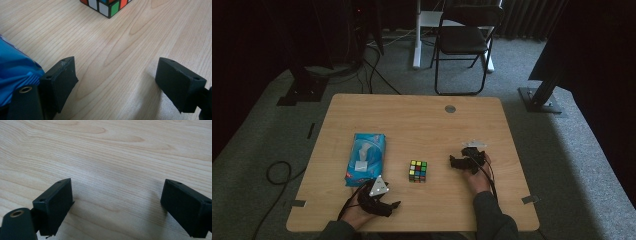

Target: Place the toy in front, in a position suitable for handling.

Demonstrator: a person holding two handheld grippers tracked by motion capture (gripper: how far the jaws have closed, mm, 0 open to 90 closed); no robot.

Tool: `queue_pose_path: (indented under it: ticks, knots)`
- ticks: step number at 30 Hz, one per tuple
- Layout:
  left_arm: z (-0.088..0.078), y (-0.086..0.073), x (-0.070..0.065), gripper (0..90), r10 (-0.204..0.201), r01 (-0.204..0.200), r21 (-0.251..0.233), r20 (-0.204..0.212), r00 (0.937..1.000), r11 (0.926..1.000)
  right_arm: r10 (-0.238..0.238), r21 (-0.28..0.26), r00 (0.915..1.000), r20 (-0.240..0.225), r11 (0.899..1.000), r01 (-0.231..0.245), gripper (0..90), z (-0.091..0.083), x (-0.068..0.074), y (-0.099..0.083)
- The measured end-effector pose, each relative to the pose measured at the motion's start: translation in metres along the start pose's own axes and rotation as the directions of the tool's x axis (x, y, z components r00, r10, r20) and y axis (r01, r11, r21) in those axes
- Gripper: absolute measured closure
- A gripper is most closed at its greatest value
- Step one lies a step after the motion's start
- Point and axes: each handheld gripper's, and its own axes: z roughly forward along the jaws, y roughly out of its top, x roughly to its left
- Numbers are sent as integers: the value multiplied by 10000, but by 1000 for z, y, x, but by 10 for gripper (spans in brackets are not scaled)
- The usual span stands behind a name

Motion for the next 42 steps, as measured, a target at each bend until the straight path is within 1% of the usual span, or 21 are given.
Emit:
queue_pose_path:
  ticks: [5,13,15,16,17,22,24,26,28,29,30,31,32,33,34,35,36,37,38,39,42]
  knots:
    - [1,1,0,171,50,-50,15,50,10000,10000,-74,-51,10000,-41,10000,74,125,-2,0,-2]
    - [2,2,-1,174,44,-44,19,26,10000,10000,-403,-28,9984,-404,9992,402,115,-6,1,-6]
    - [2,2,-2,175,0,0,8,-9,10000,10000,-434,3,9981,-443,9991,435,122,-6,1,-5]
    - [2,2,-2,186,5,-5,13,-9,10000,10000,-612,261,9962,-624,9977,629,130,-9,1,-4]
    - [2,2,-2,186,11,-11,13,-4,10000,10000,-612,261,9962,-624,9977,629,130,-9,1,-4]
    - [0,4,-2,268,-19,19,77,-25,10000,10000,-990,295,9902,-989,9943,1024,163,-10,5,-4]
    - [-1,4,-2,300,10,-10,104,-13,10000,9999,-948,333,9904,-1002,9946,986,177,-11,6,-4]
    - [-1,5,-3,311,-1,2,142,-79,10000,9999,-1046,315,9886,-1081,9936,1086,199,-12,8,-4]
    - [-1,7,-3,346,46,-44,157,-157,9999,9999,-1181,255,9849,-1265,9922,1223,225,-15,10,-5]
    - [-1,8,-3,370,-24,26,124,-159,9999,9999,-1332,56,9809,-1418,9908,1354,254,-18,13,-5]
    - [0,10,-4,370,-91,93,126,-152,9998,9999,-1332,56,9809,-1418,9908,1354,254,-18,13,-5]
    - [1,13,-5,411,-106,107,67,-147,9998,9999,-1507,-132,9751,-1625,9885,1506,279,-24,17,-4]
    - [2,15,-5,411,-81,81,-4,-121,9999,10000,-1507,-132,9751,-1625,9885,1506,279,-24,17,-4]
    - [4,19,-6,409,5,-6,-44,-172,9999,10000,-1736,-339,9689,-1763,9848,1702,294,-28,21,-5]
    - [5,23,-7,409,33,-35,-121,-235,9997,9999,-1736,-339,9689,-1763,9848,1702,294,-28,21,-5]
    - [7,27,-7,406,43,-49,-233,-274,9996,9997,-1974,-533,9627,-1849,9802,1908,300,-31,26,-5]
    - [9,31,-7,405,17,-28,-315,-346,9994,9995,-2071,-651,9598,-1895,9780,1982,309,-33,28,-4]
    - [11,33,-7,405,-14,0,-327,-431,9991,9995,-2071,-651,9598,-1895,9780,1982,309,-33,28,-4]
    - [18,40,-5,415,-36,8,-430,-653,9979,9991,-2178,-857,9546,-2034,9752,2042,317,-36,31,-4]
    - [18,40,-5,425,-36,8,-430,-653,9979,9991,-2178,-857,9546,-2034,9752,2042,317,-36,31,-4]
    - [28,46,-5,427,-136,109,-333,-816,9966,9994,-2335,-1008,9451,-2286,9713,2156,317,-38,35,-4]
